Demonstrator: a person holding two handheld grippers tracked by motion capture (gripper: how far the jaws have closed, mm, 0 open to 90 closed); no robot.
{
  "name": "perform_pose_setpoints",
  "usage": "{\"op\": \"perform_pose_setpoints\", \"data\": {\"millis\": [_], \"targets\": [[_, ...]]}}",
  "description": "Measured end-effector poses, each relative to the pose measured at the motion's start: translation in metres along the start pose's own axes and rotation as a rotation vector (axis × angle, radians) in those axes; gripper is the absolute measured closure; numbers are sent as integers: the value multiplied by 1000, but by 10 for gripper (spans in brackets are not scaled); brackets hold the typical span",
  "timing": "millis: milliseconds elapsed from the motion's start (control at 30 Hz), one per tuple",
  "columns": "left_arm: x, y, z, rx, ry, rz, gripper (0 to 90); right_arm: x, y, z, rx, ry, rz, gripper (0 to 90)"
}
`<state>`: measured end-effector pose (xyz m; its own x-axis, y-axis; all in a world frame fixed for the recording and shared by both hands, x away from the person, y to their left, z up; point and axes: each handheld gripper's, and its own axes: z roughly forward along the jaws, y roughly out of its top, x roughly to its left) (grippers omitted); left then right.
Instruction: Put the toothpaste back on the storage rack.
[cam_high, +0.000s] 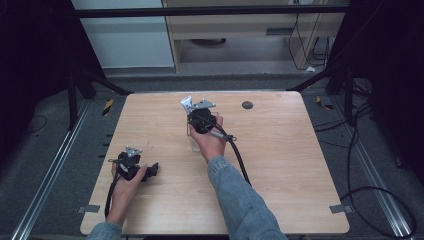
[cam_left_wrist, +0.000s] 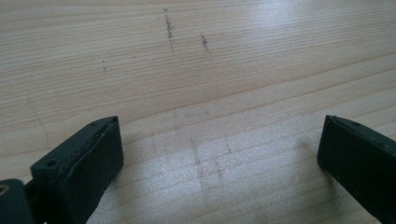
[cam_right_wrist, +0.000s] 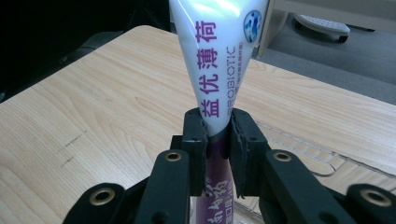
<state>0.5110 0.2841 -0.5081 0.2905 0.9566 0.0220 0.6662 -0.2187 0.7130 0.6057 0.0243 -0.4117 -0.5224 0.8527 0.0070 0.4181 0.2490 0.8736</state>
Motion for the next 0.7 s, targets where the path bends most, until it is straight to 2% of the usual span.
{"op": "perform_pose_setpoints", "data": {"millis": [700], "targets": [[0, 0, 0, 0, 0, 0, 0, 0, 0, -4, 1, 20, 7, 737]]}}
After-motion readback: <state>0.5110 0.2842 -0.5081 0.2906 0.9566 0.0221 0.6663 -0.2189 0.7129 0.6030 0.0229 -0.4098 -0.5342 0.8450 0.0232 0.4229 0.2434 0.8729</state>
